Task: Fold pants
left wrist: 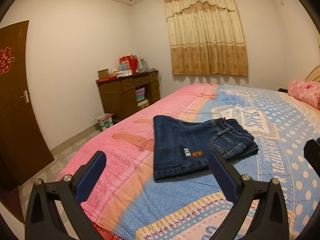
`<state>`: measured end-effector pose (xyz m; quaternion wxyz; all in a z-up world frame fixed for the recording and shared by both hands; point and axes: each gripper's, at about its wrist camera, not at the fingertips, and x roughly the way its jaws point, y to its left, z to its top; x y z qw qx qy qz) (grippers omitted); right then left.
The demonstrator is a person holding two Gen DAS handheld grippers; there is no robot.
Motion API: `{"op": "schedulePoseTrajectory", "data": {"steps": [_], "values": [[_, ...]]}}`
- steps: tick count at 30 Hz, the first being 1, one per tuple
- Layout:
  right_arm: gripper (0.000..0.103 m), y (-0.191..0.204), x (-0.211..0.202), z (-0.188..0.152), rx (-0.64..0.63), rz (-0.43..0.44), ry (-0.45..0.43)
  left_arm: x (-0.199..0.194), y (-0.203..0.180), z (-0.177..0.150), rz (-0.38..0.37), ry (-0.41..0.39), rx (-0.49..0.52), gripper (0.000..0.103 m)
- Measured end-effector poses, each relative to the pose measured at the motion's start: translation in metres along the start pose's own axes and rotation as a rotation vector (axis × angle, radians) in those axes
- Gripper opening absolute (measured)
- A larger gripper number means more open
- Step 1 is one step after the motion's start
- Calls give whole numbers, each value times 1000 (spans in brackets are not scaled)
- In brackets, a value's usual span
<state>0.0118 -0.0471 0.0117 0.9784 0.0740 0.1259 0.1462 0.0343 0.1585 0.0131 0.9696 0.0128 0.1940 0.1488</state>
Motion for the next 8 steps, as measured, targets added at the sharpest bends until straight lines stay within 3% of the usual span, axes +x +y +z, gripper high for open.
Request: {"op": "schedulePoseTrajectory", "data": {"steps": [8], "values": [[80, -4, 0, -1, 12, -9, 12, 3, -3, -2, -27, 15, 16, 103]]}}
